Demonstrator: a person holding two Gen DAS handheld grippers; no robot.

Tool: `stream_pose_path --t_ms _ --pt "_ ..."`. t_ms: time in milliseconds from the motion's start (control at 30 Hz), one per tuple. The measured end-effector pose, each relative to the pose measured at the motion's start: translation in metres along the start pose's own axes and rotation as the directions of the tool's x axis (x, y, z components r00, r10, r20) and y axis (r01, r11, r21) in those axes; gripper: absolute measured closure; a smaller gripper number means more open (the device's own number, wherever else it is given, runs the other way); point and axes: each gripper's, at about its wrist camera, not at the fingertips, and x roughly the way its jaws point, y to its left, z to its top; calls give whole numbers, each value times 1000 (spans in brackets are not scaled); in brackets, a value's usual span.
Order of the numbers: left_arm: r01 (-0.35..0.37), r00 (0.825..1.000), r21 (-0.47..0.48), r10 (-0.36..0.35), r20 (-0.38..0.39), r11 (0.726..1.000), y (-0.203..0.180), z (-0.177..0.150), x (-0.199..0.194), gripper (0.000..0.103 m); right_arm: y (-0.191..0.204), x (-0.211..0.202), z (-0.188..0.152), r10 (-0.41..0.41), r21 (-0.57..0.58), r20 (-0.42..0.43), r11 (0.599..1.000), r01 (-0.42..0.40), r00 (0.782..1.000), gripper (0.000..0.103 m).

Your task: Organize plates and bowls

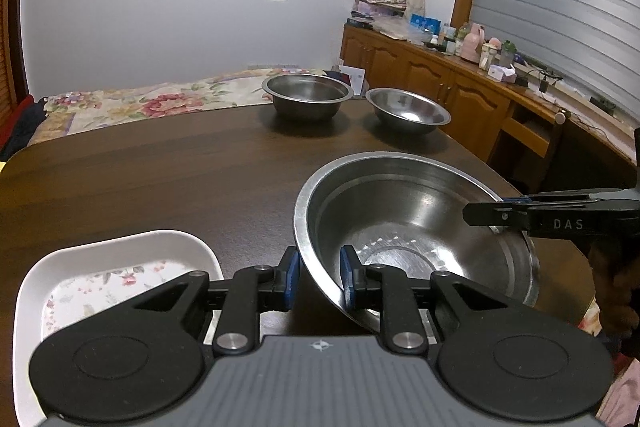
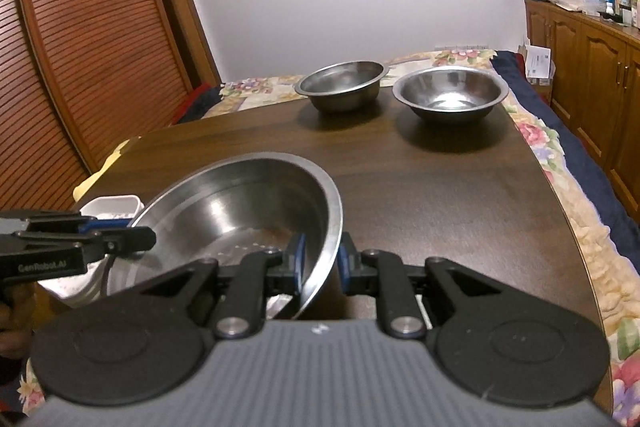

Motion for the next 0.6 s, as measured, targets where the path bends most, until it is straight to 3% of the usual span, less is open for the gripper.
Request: stream_pose_path --t_ms 433,600 --pt "-22 1000 -24 23 19 999 6 3 -2 78 -2 -15 12 -36 -39 52 999 38 998 81" --pt "-25 999 -27 26 48 999 10 13 -8 71 -3 -30 26 -48 -61 100 997 54 994 81"
